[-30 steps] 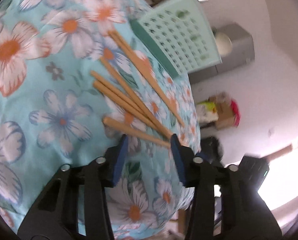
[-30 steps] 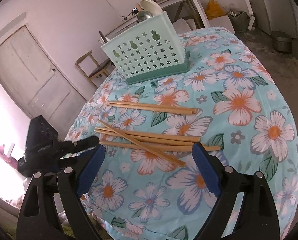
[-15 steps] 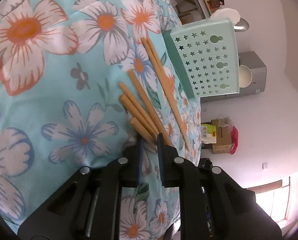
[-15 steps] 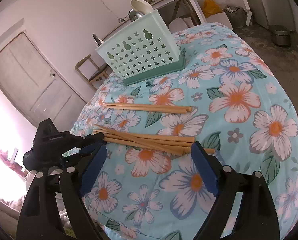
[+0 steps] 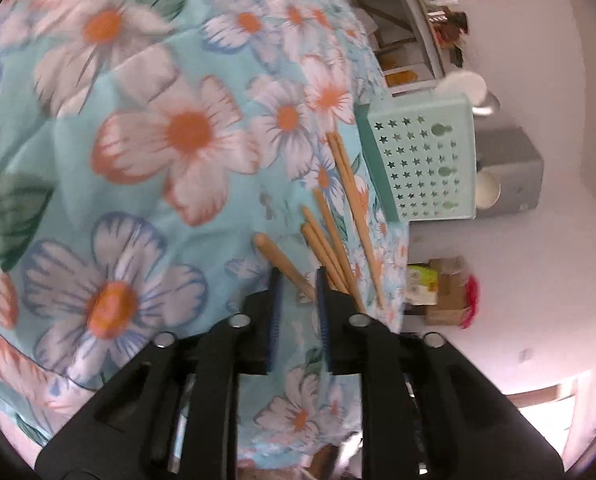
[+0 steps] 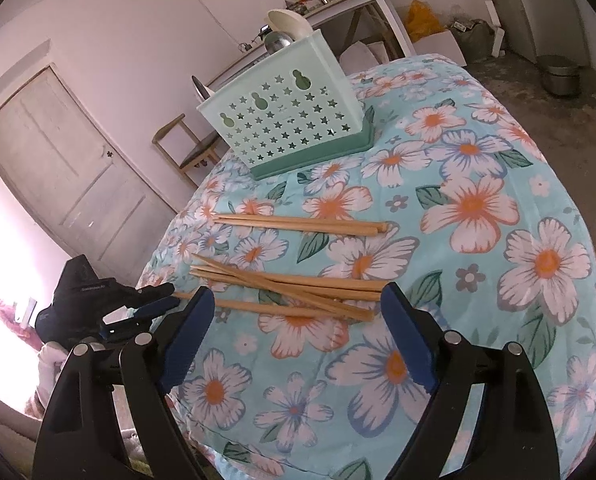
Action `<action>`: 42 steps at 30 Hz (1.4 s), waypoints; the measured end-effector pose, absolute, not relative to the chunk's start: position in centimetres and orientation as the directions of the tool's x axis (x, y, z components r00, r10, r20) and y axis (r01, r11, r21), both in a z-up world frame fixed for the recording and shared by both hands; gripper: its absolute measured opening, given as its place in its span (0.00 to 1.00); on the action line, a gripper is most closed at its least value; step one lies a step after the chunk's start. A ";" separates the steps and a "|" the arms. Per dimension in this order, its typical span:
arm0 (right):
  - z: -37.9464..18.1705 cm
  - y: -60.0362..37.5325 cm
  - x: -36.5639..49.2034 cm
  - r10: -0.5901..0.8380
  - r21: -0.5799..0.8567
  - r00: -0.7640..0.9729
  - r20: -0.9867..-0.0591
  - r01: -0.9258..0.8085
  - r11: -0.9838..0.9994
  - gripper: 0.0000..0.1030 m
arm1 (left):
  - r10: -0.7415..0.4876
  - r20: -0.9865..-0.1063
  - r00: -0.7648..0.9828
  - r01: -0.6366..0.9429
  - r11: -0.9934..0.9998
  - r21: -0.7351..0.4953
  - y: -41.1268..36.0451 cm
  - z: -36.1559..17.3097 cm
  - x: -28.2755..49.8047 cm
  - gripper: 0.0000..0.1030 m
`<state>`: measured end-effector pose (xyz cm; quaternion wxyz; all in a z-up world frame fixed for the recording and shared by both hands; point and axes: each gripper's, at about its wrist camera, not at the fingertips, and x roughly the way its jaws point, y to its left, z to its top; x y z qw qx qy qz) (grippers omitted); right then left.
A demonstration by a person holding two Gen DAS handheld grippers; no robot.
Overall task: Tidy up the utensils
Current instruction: 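Close the left tool on a bundle of wooden chopsticks, then grasp a wooden chopstick with the right tool while the left tool holds its chopsticks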
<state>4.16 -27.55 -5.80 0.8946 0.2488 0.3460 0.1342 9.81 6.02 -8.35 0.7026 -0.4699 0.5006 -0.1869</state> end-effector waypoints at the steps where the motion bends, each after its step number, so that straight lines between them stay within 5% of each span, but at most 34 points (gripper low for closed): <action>1: -5.8 -27.4 4.2 0.415 0.538 0.724 -0.551 -0.071 0.840 0.81 | -0.743 -0.519 0.422 -0.224 0.470 -0.854 6.1 -8.6 9.9 0.30; 7: -5.4 -27.0 4.2 0.415 0.531 0.731 -0.542 -0.086 0.843 0.81 | -0.742 -0.516 0.428 -0.297 0.424 -0.856 5.6 -9.3 10.6 0.35; 12: -5.5 -27.4 3.9 0.409 0.538 0.736 -0.539 -0.073 0.840 0.81 | -0.694 -0.576 0.432 -0.337 0.468 -0.817 4.7 -9.4 11.0 0.12; 17: -5.3 -27.7 3.5 0.400 0.533 0.745 -0.534 -0.071 0.843 0.81 | -0.686 -0.575 0.446 -0.319 0.479 -0.818 4.7 -9.6 10.9 0.13; 29: -1.5 -24.6 6.5 0.431 0.400 0.741 -0.515 -0.237 0.885 0.52 | -0.567 -0.587 0.577 0.029 0.733 -0.680 4.6 -5.9 8.8 0.16; 34: -1.0 -19.3 11.5 0.522 0.329 0.606 -0.600 -0.408 0.852 0.37 | -0.556 -0.570 0.605 0.057 0.744 -0.666 5.2 -6.2 8.6 0.17; 42: -2.9 -11.1 16.7 0.501 0.199 0.416 -0.759 -0.584 0.787 0.27 | -0.563 -0.537 0.629 0.102 0.743 -0.661 5.2 -6.9 8.1 0.18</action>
